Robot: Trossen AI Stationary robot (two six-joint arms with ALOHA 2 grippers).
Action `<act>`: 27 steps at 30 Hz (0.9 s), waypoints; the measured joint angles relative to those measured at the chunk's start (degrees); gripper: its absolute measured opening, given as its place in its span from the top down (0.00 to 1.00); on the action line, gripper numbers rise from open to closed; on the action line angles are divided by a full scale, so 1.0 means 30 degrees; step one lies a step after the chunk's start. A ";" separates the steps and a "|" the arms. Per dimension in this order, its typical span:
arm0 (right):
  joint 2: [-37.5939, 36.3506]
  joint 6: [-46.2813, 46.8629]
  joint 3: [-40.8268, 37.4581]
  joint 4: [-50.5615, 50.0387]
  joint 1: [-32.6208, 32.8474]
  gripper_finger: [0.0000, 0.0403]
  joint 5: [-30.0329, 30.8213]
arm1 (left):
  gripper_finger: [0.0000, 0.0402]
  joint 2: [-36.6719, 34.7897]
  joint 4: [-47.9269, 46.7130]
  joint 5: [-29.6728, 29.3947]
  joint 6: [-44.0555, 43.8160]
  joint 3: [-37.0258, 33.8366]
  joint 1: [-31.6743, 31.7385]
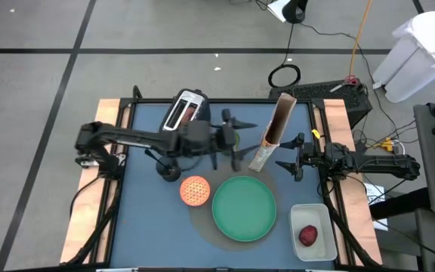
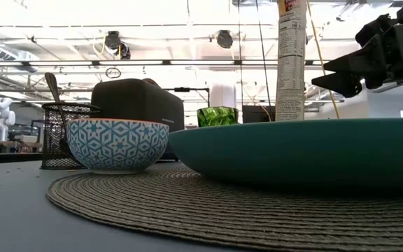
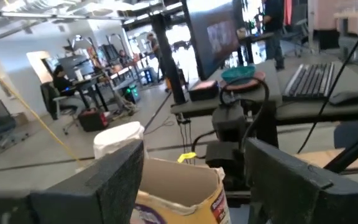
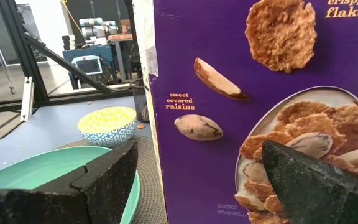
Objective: Arrange a breakfast setting
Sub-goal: Pour the cereal into the orange bowl
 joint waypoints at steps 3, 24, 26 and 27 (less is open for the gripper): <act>-0.0007 0.0004 0.0004 0.0000 0.0002 0.17 0.0000 | 0.29 0.1375 -0.0008 0.0201 0.0424 0.1024 0.0073; -0.0007 -0.0001 0.0006 0.0007 -0.0002 0.17 -0.0007 | 0.29 0.3636 -0.2486 0.0905 0.2886 0.2468 0.0197; -0.0007 0.0000 -0.0001 0.0007 0.0005 0.17 -0.0006 | 0.29 0.3557 -0.2887 0.0321 0.3104 0.2468 0.0182; -0.0007 0.0004 -0.0002 0.0007 0.0000 0.17 0.0000 | 0.29 0.3515 -0.3078 0.0002 0.3141 0.2468 0.0176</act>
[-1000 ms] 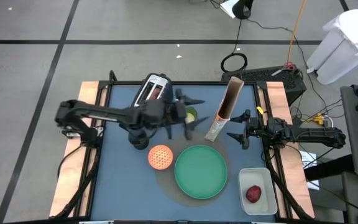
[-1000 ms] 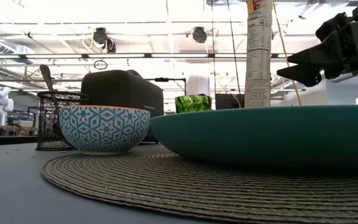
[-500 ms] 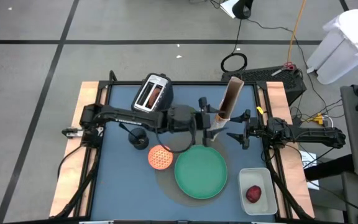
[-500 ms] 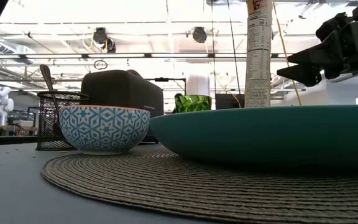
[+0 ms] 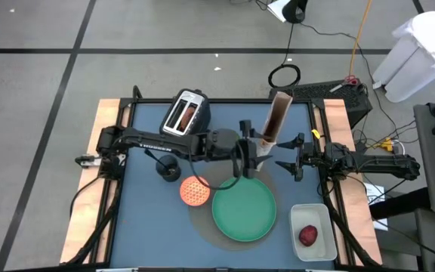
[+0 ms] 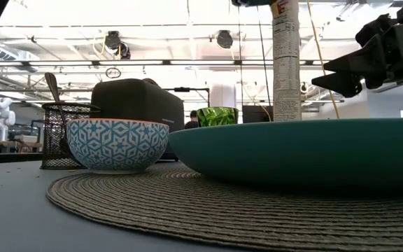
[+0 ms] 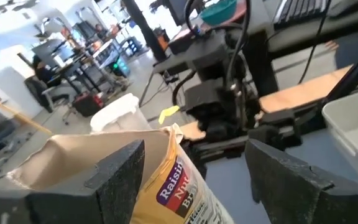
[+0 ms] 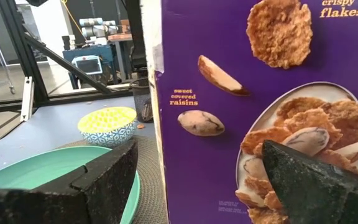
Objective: Arrange a breakfast setting
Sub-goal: Pour the cereal into the orange bowl
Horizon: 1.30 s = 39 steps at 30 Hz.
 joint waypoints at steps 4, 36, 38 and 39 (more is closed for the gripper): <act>0.0000 -0.0002 0.0000 0.0003 -0.0002 0.17 -0.0003 | 0.29 -0.0274 -0.1046 -0.0969 0.0172 0.0000 0.0006; 0.0204 0.0000 0.0007 0.0918 0.0002 0.17 0.0007 | 0.29 -0.2917 -1.0757 -0.0963 0.0008 -0.0073 0.1200; 0.0204 0.0002 0.0005 0.0918 0.0006 0.17 0.0007 | 0.29 -0.2917 -1.0743 -0.0941 0.0048 -0.0073 0.1337; 0.0204 0.0002 0.0006 0.0918 0.0004 0.17 0.0007 | 0.30 -0.2917 -1.0746 -0.0887 0.0061 -0.0073 0.1407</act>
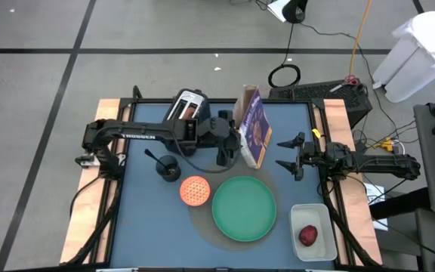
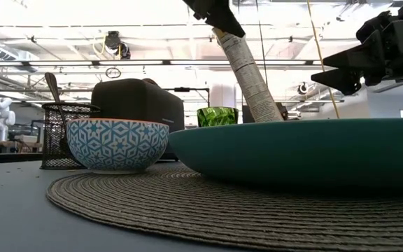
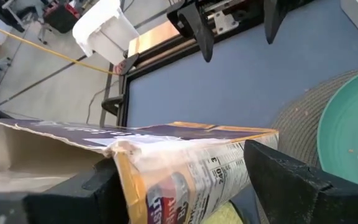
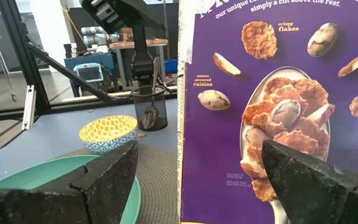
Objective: Arrange a breakfast setting
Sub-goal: Pour the cereal into the orange bowl
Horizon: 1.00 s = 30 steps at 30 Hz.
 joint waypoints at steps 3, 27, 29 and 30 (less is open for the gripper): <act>0.0000 0.0000 0.0001 0.0000 0.0001 0.17 -0.0007 | 0.36 0.0000 -0.0185 0.0526 0.0003 0.0000 0.0264; 0.0000 -0.0002 0.0001 0.0000 -0.0001 0.17 -0.0007 | 0.86 0.0000 -0.0140 0.1000 0.0434 0.0000 0.0879; 0.0000 -0.0003 -0.0004 0.0000 -0.0003 0.17 -0.0007 | 0.88 0.0000 -0.0059 0.0995 0.0447 0.0000 0.0872; 0.0000 -0.0004 0.0001 0.0000 0.0001 0.17 -0.0007 | 0.89 0.0001 0.0022 0.0995 0.0468 0.0000 0.0872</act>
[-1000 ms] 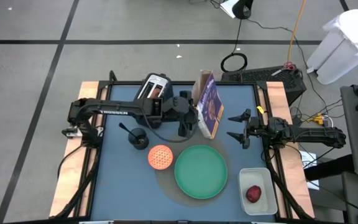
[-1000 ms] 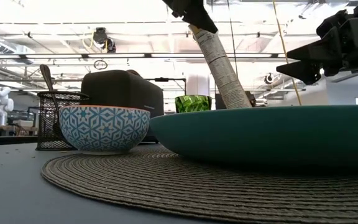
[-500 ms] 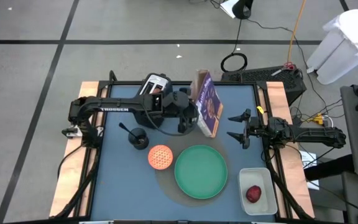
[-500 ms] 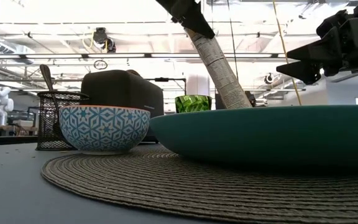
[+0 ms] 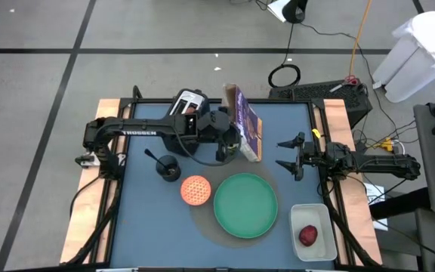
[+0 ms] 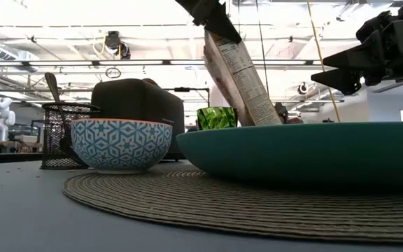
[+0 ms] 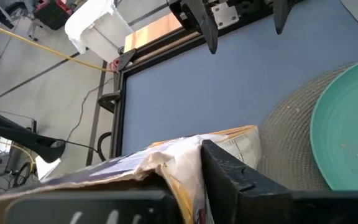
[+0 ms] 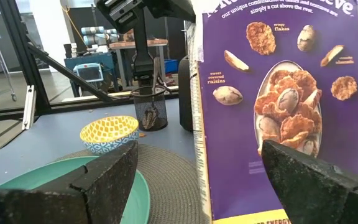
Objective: Arrange a breakfast setting
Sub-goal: Pour the cereal into the orange bowl
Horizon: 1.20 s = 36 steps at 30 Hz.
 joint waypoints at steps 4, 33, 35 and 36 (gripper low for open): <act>0.0000 -0.0003 0.0000 0.0000 -0.0005 0.17 0.0000 | 0.93 0.0043 0.0570 -0.0139 0.0312 0.0000 0.0023; -0.0007 0.0920 0.0822 0.2865 -0.0001 0.17 0.0006 | 0.99 0.0036 0.1478 0.1304 0.3103 0.0011 -0.0532; 0.0021 0.0603 0.1419 0.2805 -0.0007 0.17 -0.0007 | 0.99 0.0028 0.1482 0.1416 0.3096 0.0034 -0.0736; 0.0014 0.0448 0.1753 0.2985 -0.0007 0.17 -0.0001 | 0.99 -0.0002 0.1465 0.1448 0.3101 0.0036 -0.0847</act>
